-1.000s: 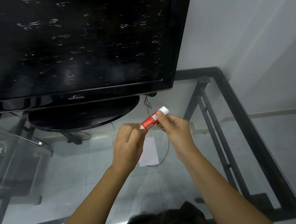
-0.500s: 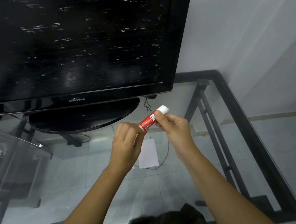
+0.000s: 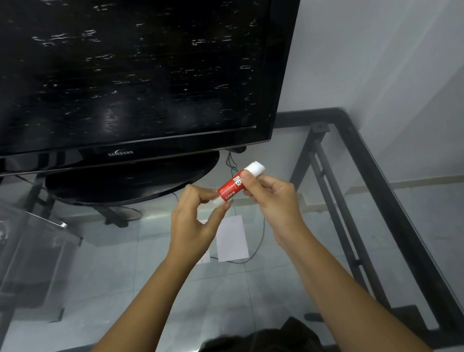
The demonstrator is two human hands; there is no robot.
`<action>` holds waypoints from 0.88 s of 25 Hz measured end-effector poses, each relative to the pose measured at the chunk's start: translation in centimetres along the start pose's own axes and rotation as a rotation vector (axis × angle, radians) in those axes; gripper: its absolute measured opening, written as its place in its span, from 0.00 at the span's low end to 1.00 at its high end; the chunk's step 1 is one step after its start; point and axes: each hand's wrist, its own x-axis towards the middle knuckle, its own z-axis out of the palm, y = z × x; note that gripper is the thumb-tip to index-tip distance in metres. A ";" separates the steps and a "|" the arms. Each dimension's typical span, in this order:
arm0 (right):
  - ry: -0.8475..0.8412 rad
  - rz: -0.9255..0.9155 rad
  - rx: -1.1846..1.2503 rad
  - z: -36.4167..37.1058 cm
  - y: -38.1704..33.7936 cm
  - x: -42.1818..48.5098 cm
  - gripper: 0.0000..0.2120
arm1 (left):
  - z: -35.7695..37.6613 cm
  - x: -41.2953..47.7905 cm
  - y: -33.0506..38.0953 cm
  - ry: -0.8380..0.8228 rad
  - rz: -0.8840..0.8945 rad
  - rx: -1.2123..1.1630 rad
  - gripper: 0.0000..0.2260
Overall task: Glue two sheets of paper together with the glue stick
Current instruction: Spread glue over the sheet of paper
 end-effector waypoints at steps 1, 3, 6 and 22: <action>0.004 0.002 -0.004 0.1 0.0 0.0 0.13 | 0.1 0.0 -0.2 0.039 0.113 0.107 0.10; 0.014 0.015 -0.016 0.3 0.0 0.0 0.14 | 0.2 0.2 -0.9 0.094 0.355 0.249 0.13; 0.011 0.034 -0.033 0.4 0.0 0.2 0.14 | 0.4 0.2 -1.3 0.132 0.429 0.302 0.15; -0.277 -0.120 -0.621 0.0 7.1 2.7 0.33 | 0.3 -1.2 -3.2 -0.024 -0.569 -0.629 0.11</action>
